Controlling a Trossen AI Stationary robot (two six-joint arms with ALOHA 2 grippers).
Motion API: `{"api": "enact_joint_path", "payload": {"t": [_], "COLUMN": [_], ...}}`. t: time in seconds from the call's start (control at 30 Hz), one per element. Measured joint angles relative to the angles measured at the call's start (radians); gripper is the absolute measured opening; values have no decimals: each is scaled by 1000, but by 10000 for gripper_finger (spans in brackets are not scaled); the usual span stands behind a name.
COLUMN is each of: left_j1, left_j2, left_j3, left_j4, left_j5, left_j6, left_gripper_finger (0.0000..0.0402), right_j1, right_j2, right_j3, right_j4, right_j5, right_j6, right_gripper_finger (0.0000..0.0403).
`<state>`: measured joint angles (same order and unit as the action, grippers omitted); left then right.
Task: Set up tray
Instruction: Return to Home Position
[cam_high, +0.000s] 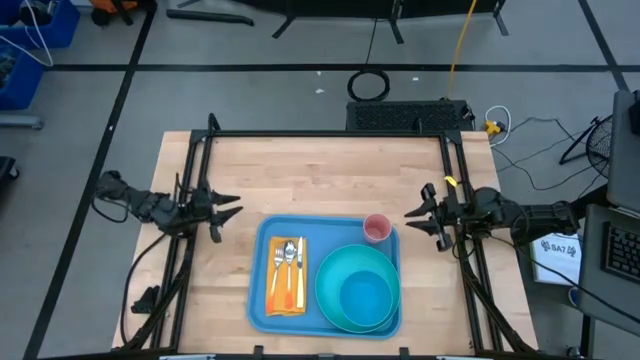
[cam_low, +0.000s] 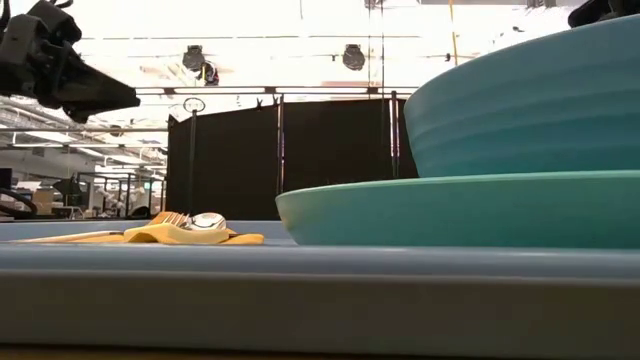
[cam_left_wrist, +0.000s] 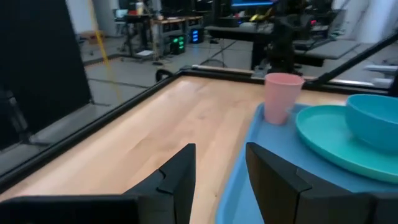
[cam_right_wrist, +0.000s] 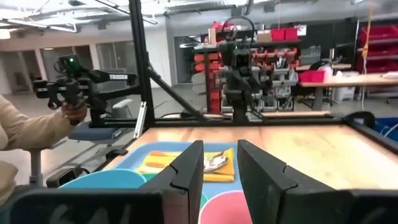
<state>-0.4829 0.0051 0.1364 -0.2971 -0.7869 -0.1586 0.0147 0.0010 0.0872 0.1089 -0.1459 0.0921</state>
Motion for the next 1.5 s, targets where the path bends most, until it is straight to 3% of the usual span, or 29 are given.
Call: {"api": "enact_joint_path", "payload": {"t": [0.2,0.4,0.87,1.5], "left_j1": [144,271,345,345], "left_j2": [0,0,1,1], "left_j3": [0,0,0,1], "left_j4": [40,38,-75,-42], "left_j5": [150,307,315,315], "left_j6": [71,66,26,23], "left_gripper_finger": [145,145,145,145], "right_j1": [0,0,0,0], "right_j2": [0,3,4,4], "right_j3": [-40,-44,-47,-48], "right_j4": [90,72,36,36], "right_j5": [22,113,148,145], "right_j6": [-10,-32,-51,-51], "right_gripper_finger": [89,89,89,89]}}
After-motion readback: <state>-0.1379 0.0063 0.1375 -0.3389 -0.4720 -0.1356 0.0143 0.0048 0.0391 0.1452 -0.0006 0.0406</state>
